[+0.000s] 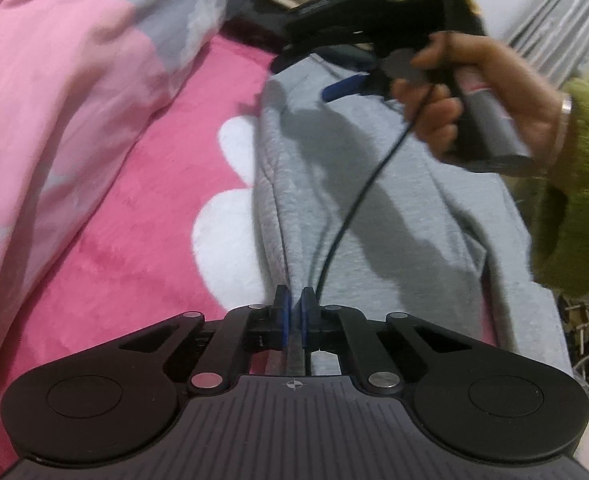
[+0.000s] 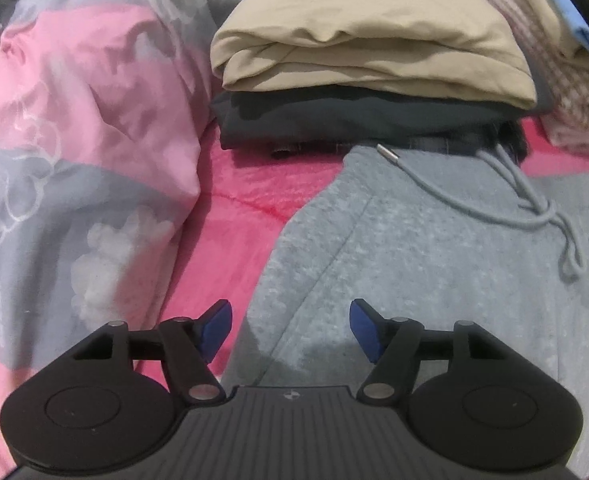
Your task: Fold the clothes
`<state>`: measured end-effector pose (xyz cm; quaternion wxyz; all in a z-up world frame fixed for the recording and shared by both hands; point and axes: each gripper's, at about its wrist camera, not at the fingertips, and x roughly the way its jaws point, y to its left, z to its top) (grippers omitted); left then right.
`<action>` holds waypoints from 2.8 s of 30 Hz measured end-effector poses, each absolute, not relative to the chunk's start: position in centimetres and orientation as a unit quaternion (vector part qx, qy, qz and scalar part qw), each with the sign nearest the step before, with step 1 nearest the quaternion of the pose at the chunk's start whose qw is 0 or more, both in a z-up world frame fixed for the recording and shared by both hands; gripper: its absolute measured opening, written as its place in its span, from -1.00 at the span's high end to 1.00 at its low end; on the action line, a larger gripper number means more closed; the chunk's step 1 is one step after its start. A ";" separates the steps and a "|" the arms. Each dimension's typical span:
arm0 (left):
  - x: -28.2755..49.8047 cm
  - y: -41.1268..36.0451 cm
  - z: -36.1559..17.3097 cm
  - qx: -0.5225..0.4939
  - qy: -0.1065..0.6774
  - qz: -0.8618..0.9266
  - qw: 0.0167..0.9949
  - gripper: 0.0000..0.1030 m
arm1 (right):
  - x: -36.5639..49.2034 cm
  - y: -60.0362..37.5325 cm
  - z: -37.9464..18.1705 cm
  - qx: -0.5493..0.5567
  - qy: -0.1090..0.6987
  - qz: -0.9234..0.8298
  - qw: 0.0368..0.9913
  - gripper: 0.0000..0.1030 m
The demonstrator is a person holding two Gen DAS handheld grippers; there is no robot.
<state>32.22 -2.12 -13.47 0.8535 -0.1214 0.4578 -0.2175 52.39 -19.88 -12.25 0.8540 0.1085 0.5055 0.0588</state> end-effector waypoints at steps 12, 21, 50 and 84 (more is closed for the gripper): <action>31.1 -4.0 -12.0 -0.100 0.420 -0.281 0.857 0.95 | 52.5 -18.5 -13.7 0.018 0.512 0.057 0.857 -0.29; 30.7 -4.2 -12.0 -0.099 0.416 -0.289 0.856 0.95 | 51.3 -18.5 -14.4 -0.051 0.488 0.063 0.869 0.45; 32.5 -13.1 -9.1 -0.114 0.405 -0.414 0.807 0.95 | 40.9 -37.4 -9.4 0.094 0.361 -0.027 0.928 0.82; 36.7 -19.9 -9.6 -0.080 0.441 -0.395 0.802 0.97 | 42.0 -50.2 -14.9 0.252 0.386 -0.083 0.884 0.82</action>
